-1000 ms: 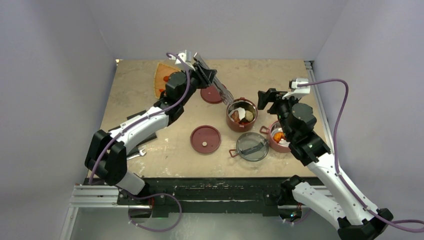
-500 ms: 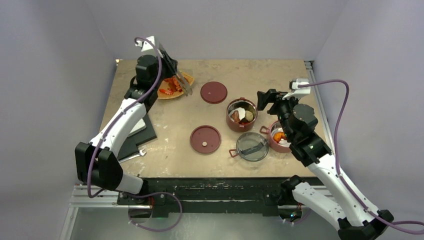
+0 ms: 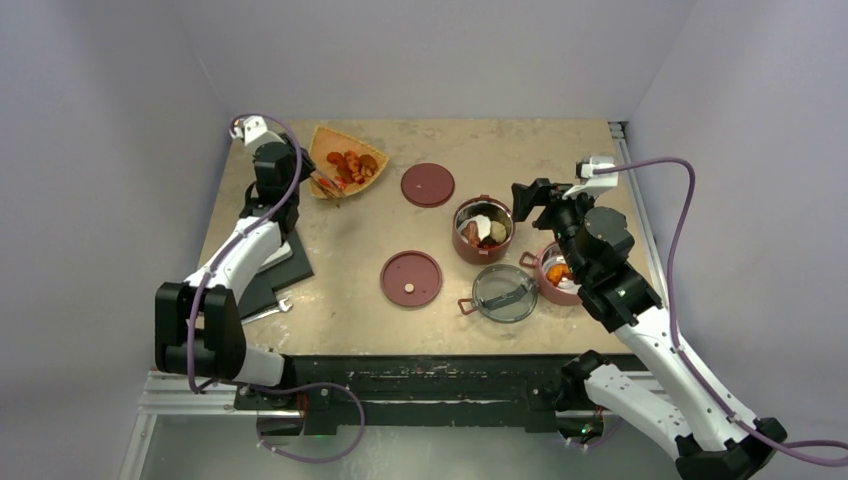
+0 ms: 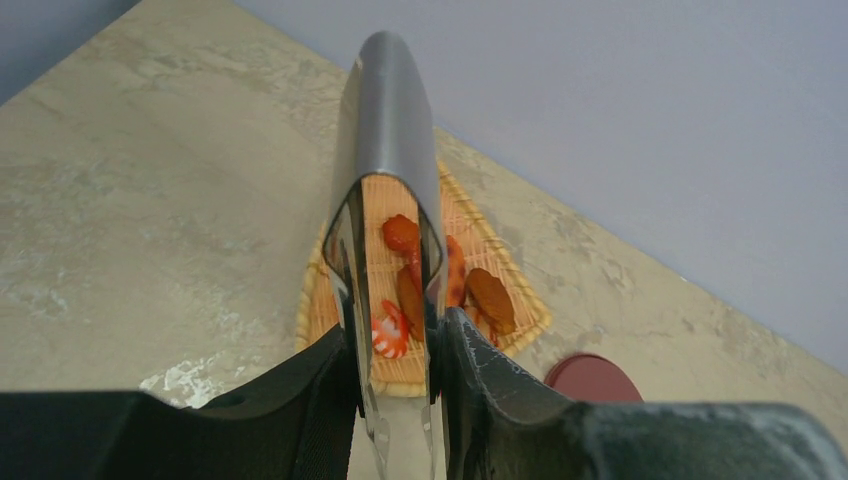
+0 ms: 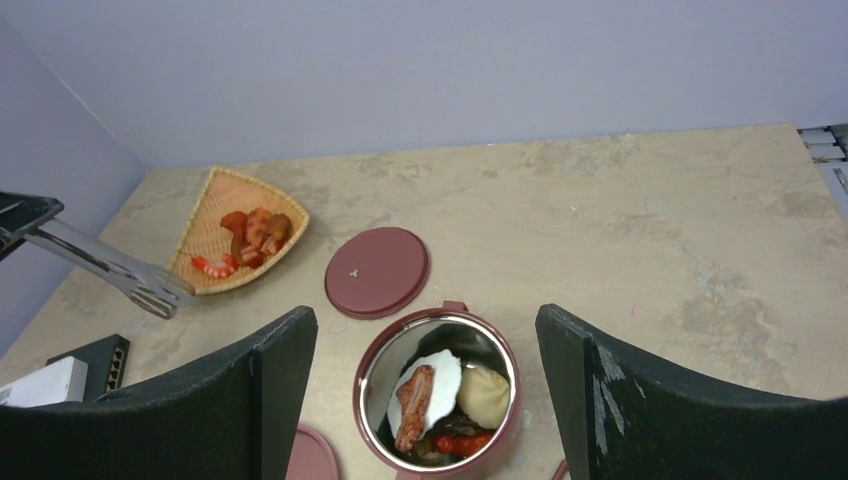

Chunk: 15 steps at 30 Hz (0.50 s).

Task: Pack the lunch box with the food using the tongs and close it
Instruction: Pick up the fake food from the plate.

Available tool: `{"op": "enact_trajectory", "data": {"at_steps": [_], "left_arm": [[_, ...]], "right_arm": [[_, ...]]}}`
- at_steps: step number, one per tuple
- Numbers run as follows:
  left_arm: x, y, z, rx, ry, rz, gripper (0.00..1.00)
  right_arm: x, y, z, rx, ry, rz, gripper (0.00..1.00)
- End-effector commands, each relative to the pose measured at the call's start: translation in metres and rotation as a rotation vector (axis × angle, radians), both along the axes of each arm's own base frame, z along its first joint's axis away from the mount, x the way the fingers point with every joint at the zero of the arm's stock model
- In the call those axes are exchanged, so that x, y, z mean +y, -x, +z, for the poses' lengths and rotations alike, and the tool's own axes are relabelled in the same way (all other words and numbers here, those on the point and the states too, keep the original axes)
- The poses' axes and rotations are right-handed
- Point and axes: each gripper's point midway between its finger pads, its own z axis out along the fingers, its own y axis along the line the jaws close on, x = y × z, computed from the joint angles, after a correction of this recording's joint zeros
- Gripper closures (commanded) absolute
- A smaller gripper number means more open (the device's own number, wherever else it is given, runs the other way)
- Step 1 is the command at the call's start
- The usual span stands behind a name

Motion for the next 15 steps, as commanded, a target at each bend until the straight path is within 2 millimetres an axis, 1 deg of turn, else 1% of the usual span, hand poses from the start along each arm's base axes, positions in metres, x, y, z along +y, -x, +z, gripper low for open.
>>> {"op": "enact_trajectory", "data": {"at_steps": [1, 5, 8, 12, 15], "left_arm": [[0.023, -0.002, 0.032, -0.179, 0.054, 0.156, 0.69], [0.032, -0.004, 0.015, -0.187, 0.079, 0.22, 0.69], [0.036, -0.006, 0.015, -0.206, 0.084, 0.25, 0.69], [0.037, -0.015, 0.017, -0.209, 0.079, 0.257, 0.69], [0.037, -0.022, 0.007, -0.18, 0.071, 0.264, 0.69]], "right_arm": [[0.001, 0.0, 0.015, -0.037, -0.025, 0.009, 0.16], [0.001, 0.001, 0.015, -0.037, -0.025, 0.01, 0.16], [0.001, 0.001, 0.015, -0.035, -0.024, 0.01, 0.16], [0.001, 0.002, 0.011, -0.026, -0.018, 0.011, 0.16], [0.001, 0.001, 0.008, -0.02, -0.014, 0.011, 0.16]]}}
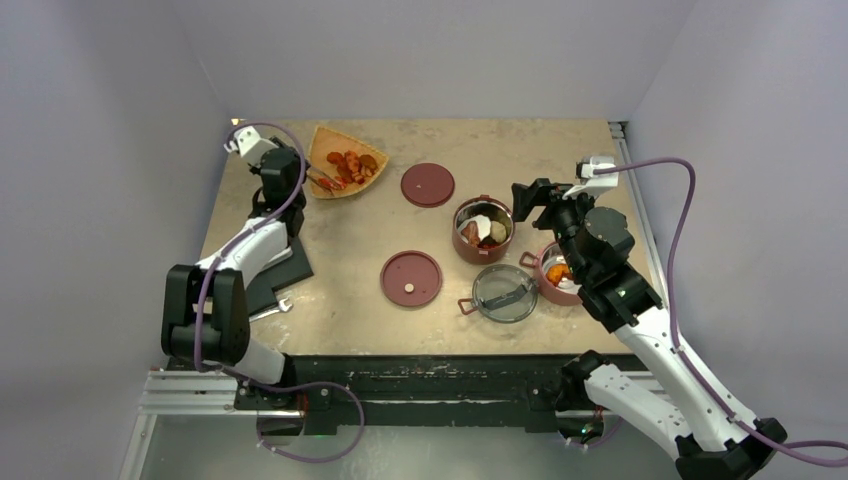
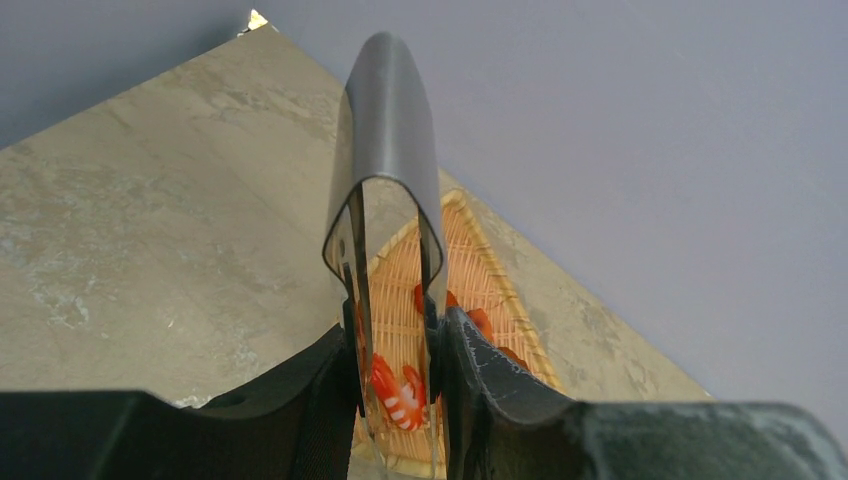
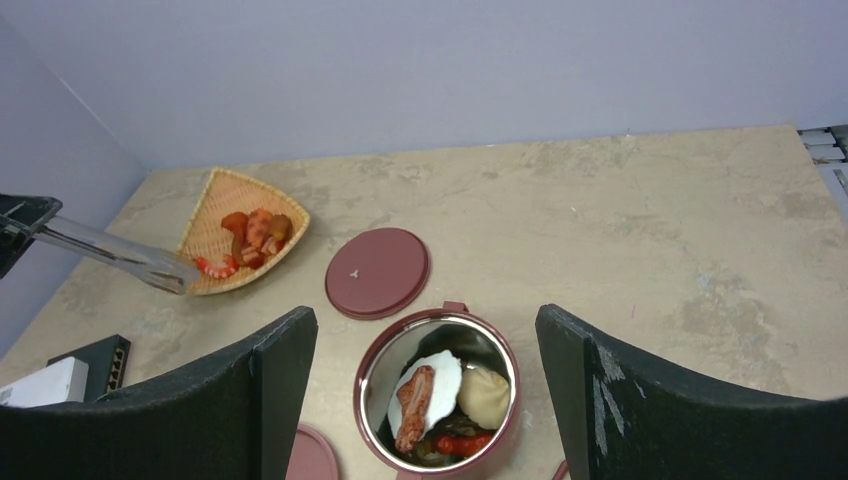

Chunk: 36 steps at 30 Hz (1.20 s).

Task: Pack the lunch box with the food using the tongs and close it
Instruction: Pick up the fake food from the plate.

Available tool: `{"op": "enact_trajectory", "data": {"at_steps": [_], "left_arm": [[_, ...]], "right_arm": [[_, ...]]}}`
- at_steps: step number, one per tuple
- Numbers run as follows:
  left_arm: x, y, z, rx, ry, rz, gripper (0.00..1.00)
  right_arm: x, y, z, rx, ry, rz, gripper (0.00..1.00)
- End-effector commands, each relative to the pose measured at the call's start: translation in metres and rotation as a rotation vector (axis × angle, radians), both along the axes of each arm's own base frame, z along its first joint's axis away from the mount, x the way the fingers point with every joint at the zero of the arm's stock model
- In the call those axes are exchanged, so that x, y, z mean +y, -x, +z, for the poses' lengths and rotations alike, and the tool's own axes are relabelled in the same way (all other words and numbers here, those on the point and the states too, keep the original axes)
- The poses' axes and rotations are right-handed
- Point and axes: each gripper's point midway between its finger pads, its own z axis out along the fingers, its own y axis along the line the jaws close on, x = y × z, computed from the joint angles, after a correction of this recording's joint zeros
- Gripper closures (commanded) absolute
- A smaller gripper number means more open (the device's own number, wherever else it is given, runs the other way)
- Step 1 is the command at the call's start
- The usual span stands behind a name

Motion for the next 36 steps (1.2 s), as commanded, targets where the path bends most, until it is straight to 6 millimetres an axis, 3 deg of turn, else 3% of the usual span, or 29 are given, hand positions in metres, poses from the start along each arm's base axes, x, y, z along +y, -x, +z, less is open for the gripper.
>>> {"op": "enact_trajectory", "data": {"at_steps": [1, 13, 19, 36], "left_arm": [[0.005, -0.016, 0.016, -0.064, 0.018, 0.043, 0.69], [0.02, -0.007, -0.002, -0.084, 0.056, 0.149, 0.69], [0.018, -0.012, 0.0, -0.121, 0.097, 0.146, 0.69], [0.028, -0.014, -0.026, -0.101, 0.131, 0.237, 0.69]], "right_arm": [[0.001, 0.001, 0.008, -0.021, -0.014, 0.01, 0.16], [0.001, 0.001, 0.009, -0.025, -0.013, 0.011, 0.16], [0.001, 0.002, 0.007, -0.02, -0.012, 0.012, 0.16], [-0.005, 0.008, 0.009, -0.02, -0.015, -0.001, 0.16]]}}
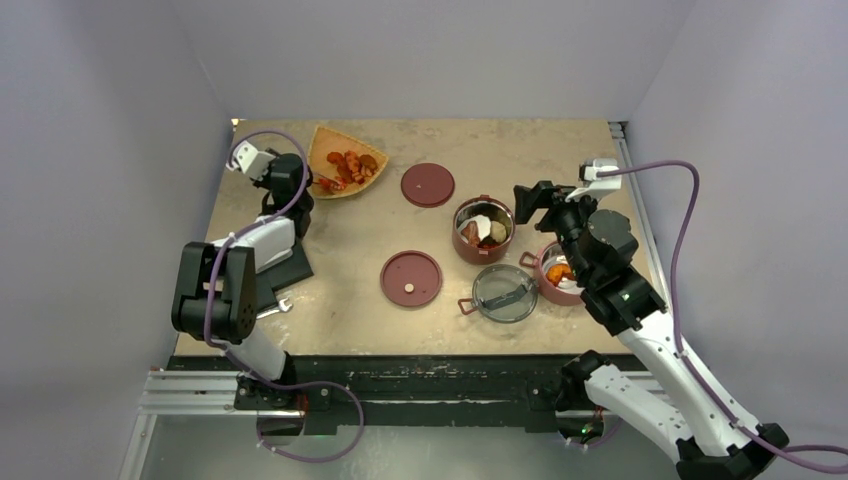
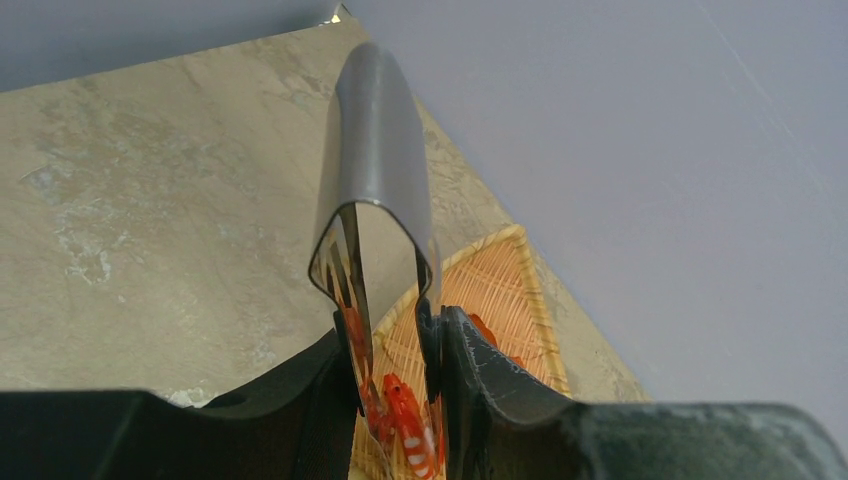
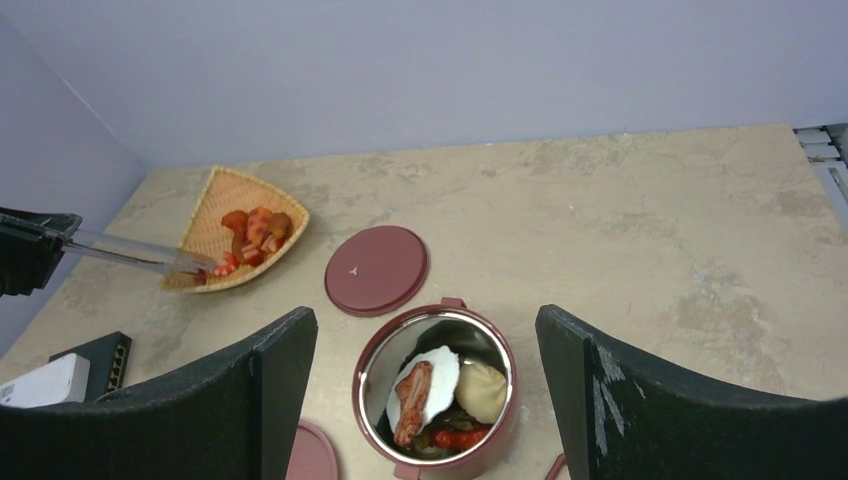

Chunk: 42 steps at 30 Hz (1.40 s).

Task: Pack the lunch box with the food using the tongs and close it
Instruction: Pick up the fake food from the plate.

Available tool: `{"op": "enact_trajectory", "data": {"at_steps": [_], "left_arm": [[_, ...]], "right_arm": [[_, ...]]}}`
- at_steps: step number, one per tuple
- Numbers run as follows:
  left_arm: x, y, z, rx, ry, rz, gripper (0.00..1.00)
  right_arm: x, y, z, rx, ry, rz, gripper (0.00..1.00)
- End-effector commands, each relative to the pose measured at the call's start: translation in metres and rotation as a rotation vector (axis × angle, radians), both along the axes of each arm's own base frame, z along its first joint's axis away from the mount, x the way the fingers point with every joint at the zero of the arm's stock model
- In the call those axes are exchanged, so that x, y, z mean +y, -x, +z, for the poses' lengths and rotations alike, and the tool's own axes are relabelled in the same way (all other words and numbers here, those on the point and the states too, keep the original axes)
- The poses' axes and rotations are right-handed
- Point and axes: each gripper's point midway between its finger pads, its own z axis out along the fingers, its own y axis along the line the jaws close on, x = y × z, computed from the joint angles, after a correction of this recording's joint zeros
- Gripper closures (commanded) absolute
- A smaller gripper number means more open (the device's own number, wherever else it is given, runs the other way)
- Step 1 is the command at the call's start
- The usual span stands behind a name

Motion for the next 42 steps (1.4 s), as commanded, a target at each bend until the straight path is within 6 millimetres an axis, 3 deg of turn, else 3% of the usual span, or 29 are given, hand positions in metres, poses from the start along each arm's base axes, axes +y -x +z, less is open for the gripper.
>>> {"op": "enact_trajectory", "data": {"at_steps": [1, 15, 31, 36, 42], "left_arm": [[0.005, -0.004, 0.016, -0.083, 0.019, 0.041, 0.69], [-0.002, -0.023, 0.002, -0.064, 0.012, 0.005, 0.69], [-0.007, -0.026, -0.009, -0.028, -0.008, -0.056, 0.72], [-0.008, -0.024, -0.002, -0.051, 0.002, -0.059, 0.8], [-0.005, -0.009, 0.025, -0.112, -0.012, -0.055, 0.86]], "right_arm": [[-0.003, 0.003, 0.008, -0.021, -0.017, -0.002, 0.16], [-0.005, 0.005, 0.009, -0.019, -0.015, -0.008, 0.16], [-0.004, 0.005, 0.007, -0.018, -0.016, -0.004, 0.16], [-0.006, 0.006, 0.009, -0.024, -0.019, -0.012, 0.16], [-0.006, 0.007, 0.012, -0.029, -0.022, -0.011, 0.16]]}}
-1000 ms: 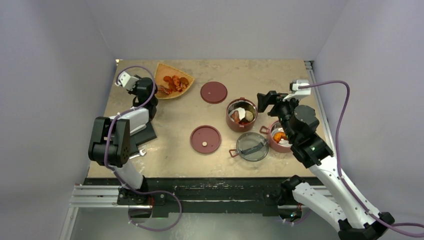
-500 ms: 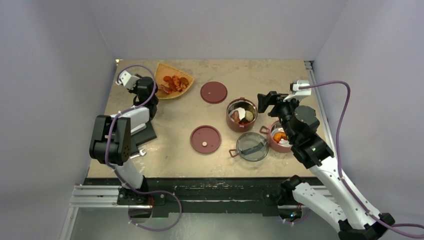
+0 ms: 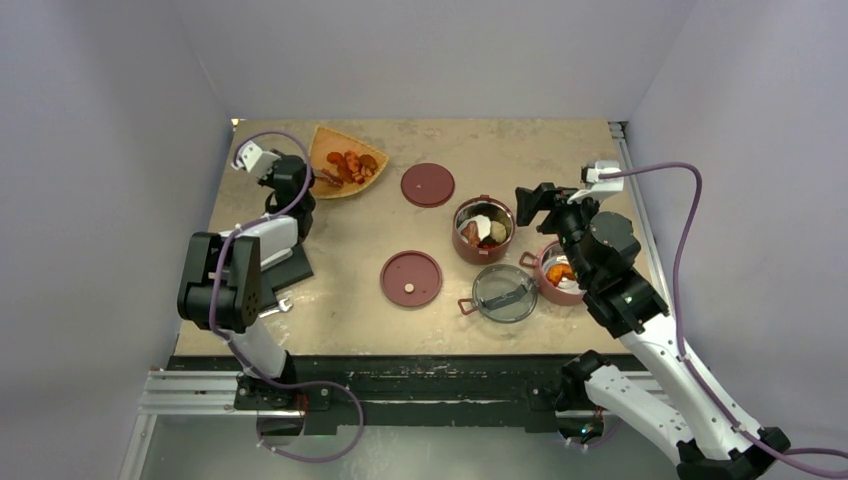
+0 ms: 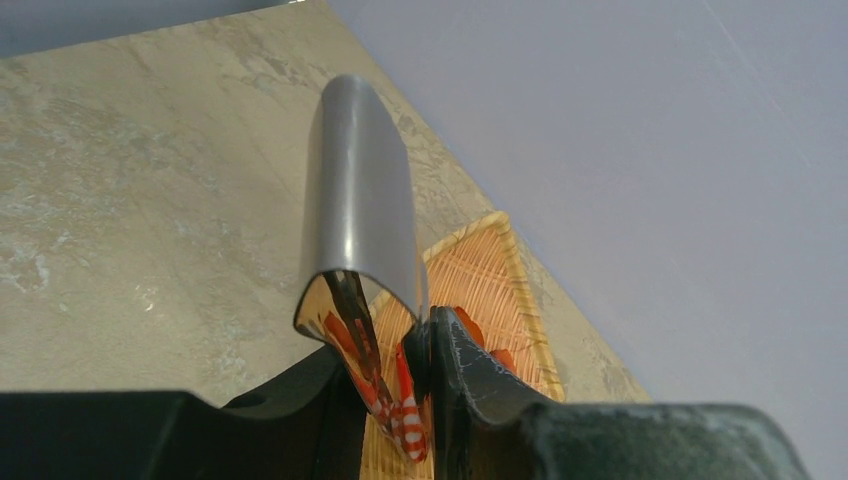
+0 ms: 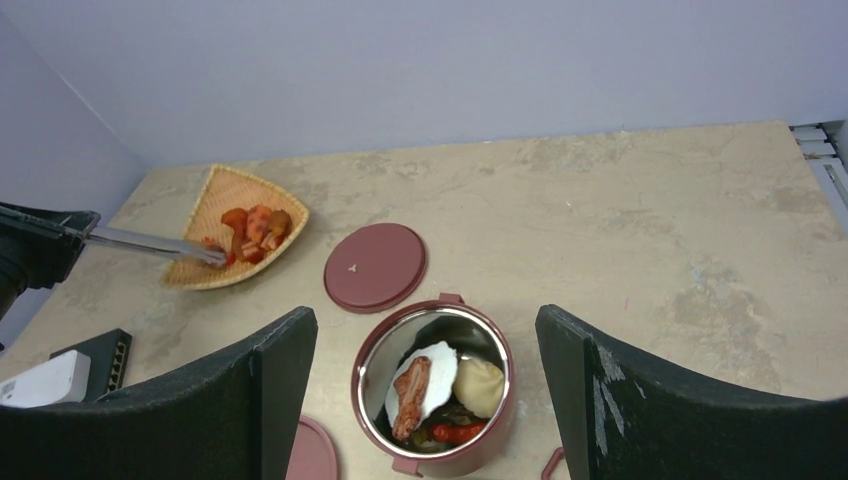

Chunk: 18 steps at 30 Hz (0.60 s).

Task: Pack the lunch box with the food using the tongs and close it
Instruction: Pick up the fake food from the plate.

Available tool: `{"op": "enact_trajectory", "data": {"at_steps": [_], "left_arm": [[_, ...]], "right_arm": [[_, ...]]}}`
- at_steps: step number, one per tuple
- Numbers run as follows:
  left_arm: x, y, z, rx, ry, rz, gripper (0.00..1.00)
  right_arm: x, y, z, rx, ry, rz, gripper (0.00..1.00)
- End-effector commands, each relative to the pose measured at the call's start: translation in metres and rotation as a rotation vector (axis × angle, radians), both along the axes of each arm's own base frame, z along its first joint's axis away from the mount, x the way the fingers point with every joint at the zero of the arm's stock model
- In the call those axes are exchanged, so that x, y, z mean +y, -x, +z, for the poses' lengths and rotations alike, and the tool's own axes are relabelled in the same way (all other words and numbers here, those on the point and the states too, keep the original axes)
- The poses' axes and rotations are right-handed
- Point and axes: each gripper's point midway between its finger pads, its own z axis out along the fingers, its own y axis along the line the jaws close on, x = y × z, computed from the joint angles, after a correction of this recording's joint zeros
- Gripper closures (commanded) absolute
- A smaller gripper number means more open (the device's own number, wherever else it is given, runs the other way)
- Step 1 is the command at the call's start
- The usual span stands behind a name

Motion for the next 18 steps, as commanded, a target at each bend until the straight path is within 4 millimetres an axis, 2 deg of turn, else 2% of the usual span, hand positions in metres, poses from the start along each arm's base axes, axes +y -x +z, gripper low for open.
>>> {"op": "enact_trajectory", "data": {"at_steps": [1, 4, 11, 14, 18], "left_arm": [[0.002, 0.011, 0.044, -0.104, -0.019, -0.01, 0.86], [0.002, 0.016, 0.057, -0.117, -0.038, -0.022, 0.88], [-0.005, 0.023, 0.07, -0.128, -0.06, -0.072, 0.91], [-0.013, 0.027, 0.076, -0.135, -0.054, -0.123, 0.91], [-0.034, 0.03, 0.09, -0.143, -0.045, -0.249, 0.91]], "right_arm": [[-0.003, 0.003, 0.012, -0.035, -0.024, -0.008, 0.16], [-0.004, 0.003, 0.014, -0.04, -0.03, -0.009, 0.16], [-0.004, 0.005, 0.014, -0.044, -0.042, -0.008, 0.16], [-0.003, 0.005, 0.012, -0.038, -0.048, -0.003, 0.15], [0.004, 0.002, 0.009, -0.022, -0.053, 0.024, 0.15]]}}
